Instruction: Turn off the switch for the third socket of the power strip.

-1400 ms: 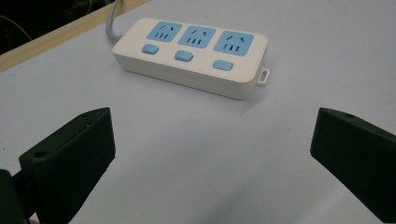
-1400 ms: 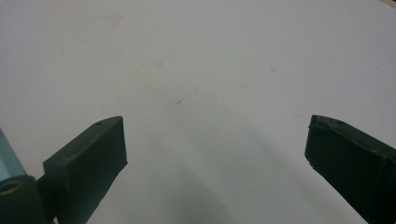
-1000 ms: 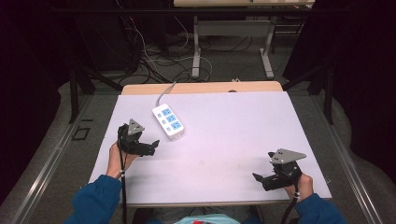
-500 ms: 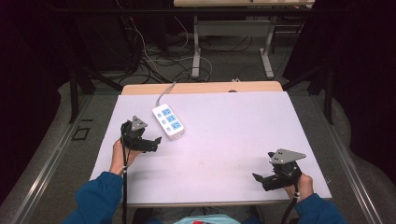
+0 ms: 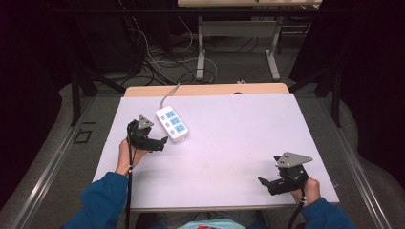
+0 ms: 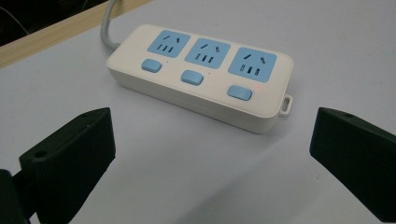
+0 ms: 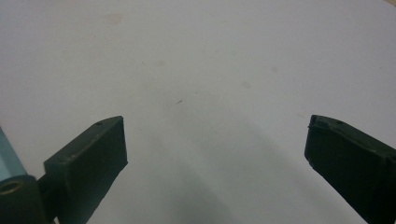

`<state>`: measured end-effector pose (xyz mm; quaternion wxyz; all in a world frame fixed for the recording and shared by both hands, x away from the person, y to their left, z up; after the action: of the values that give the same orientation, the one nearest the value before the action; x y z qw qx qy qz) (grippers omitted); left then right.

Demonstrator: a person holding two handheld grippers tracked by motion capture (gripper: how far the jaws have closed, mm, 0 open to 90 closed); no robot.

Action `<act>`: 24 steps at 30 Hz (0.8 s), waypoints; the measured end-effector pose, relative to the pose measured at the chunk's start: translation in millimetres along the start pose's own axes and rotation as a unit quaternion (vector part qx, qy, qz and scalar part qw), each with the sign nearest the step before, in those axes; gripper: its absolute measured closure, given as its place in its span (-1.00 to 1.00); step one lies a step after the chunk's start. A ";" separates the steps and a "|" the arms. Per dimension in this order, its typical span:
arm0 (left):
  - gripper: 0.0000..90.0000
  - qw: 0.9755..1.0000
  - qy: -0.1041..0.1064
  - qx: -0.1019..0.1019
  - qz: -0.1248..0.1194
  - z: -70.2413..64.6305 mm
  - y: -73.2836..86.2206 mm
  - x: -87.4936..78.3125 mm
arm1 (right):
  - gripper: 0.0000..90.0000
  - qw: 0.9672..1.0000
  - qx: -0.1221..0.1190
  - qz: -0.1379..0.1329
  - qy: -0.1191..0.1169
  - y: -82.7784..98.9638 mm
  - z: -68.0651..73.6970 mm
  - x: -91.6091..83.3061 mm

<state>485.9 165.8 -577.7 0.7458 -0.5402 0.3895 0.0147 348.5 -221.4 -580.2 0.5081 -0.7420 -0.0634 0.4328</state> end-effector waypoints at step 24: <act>0.27 1.000 0.014 -0.002 -0.006 -2.2 -4.3 13.7 | -0.89 1.000 -0.001 0.002 0.000 0.2 0.0 -0.5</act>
<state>496.1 156.7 -582.7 0.7393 -0.5441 0.3967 0.0028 348.2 -221.8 -580.1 0.5064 -0.7424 -0.0624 0.4342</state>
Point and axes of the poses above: each handheld gripper's, and its own axes: x roughly forward along the jaws, y roughly out of its underside, z roughly to its left, the point moved 10 cm from there along x, roughly forward along the jaws, and after that the axes turned 4 degrees about -z, right-handed, at the moved point
